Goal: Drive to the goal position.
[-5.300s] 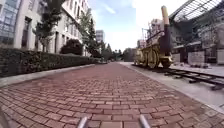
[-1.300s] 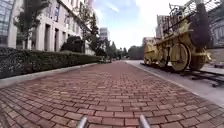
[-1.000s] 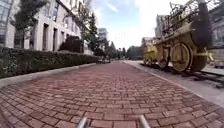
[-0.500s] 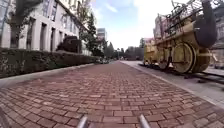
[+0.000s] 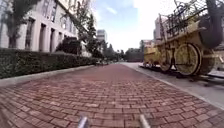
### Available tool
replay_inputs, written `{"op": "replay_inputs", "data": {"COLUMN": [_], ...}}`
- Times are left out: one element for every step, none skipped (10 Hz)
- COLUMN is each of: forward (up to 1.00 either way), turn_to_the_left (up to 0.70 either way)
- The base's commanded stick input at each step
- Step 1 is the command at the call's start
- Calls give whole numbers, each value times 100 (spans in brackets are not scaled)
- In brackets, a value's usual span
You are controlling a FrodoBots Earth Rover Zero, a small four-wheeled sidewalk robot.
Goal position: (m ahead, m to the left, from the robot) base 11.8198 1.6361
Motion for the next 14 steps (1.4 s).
{"op": "replay_inputs", "data": {"forward": [70,70,70,70,70,70,70,70,70,70,70,70,70,70], "turn_to_the_left": [14,14,14,14,10,1,0,0,0,0,0,0,0,0]}}
